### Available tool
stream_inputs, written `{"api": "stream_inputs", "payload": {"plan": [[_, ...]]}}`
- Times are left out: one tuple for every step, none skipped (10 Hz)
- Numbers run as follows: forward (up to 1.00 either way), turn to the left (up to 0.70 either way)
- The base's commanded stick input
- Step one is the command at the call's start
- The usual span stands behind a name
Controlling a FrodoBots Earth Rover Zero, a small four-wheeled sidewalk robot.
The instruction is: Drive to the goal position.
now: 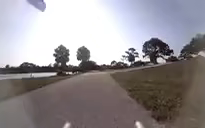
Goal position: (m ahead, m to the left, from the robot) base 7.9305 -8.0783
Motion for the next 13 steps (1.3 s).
{"api": "stream_inputs", "payload": {"plan": [[1.0,0.0],[1.0,0.0],[1.0,0.0],[1.0,0.0],[1.0,0.0],[1.0,0.0],[1.0,0.0],[1.0,0.0],[1.0,0.0],[1.0,0.0],[1.0,0.0],[1.0,0.0],[1.0,0.0]]}}
